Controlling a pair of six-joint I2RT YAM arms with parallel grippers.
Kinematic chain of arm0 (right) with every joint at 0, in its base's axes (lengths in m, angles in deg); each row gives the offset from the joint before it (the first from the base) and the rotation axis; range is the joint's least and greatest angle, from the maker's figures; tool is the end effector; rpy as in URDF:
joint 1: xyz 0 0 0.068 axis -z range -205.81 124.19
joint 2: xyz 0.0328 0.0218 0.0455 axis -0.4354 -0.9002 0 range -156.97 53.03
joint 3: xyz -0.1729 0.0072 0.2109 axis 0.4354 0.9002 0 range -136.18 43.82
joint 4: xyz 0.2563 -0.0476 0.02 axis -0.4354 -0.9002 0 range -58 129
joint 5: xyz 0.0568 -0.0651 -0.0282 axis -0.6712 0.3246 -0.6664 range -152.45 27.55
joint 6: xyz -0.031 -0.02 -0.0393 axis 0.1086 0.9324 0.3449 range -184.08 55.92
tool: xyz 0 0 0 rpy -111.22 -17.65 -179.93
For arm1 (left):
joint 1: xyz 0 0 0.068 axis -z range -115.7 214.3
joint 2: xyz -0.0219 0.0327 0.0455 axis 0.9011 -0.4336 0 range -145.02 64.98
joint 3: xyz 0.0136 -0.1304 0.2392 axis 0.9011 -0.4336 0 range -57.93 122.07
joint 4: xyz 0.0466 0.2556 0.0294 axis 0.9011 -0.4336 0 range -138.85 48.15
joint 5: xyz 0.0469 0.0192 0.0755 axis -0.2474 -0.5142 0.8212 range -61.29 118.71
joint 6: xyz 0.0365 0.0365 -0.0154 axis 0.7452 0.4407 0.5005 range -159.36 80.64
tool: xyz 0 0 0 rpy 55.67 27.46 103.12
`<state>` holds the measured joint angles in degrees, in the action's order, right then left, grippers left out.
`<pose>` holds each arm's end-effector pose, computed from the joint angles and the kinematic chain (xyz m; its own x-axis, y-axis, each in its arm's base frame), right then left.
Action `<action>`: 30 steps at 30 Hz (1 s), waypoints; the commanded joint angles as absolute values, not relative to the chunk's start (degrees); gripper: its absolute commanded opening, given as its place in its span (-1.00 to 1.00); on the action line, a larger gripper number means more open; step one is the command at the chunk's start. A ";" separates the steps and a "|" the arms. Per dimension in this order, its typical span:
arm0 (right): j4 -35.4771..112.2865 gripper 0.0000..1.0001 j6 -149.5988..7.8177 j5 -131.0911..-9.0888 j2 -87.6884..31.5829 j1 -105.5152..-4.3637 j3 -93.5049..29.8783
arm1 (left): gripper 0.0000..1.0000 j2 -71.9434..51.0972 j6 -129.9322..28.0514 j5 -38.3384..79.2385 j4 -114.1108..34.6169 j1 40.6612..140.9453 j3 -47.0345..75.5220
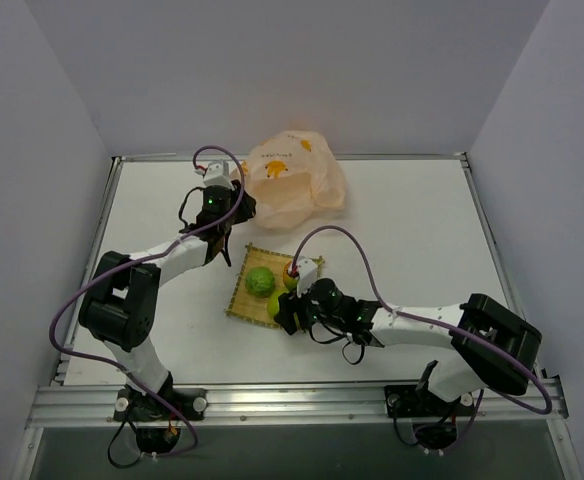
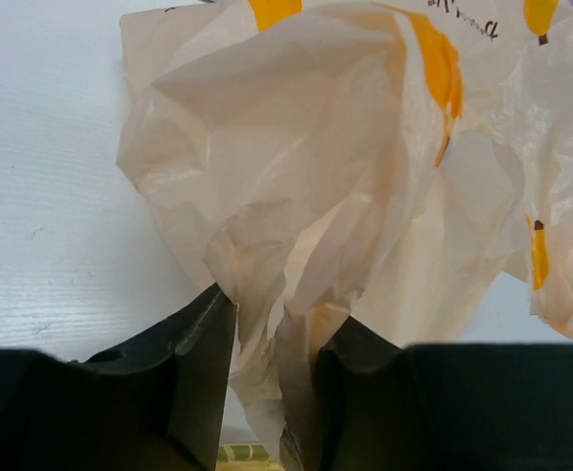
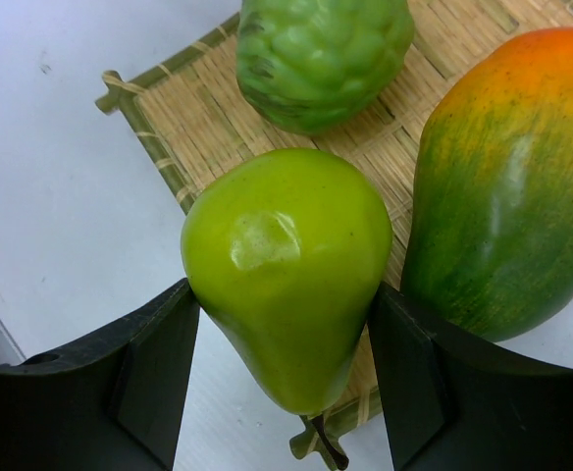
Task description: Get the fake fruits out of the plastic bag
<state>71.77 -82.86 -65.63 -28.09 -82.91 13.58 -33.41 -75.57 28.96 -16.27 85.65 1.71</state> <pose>0.1528 0.2399 0.1880 -0.4390 -0.0868 -0.8943 -0.7664 0.5556 0.3223 0.3669 -0.1432 0.2431 -0.3840 -0.4842 -0.7862 0.1652 0.8017 -0.5744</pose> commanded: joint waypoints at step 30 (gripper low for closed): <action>58.51 1.00 -73.22 -42.09 -0.52 -87.95 -0.30 | 0.88 14.17 -75.14 39.78 -46.84 90.05 -5.12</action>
<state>60.12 -75.63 -51.99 -7.16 -87.79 2.83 9.04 -77.10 37.95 -36.79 89.49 -7.27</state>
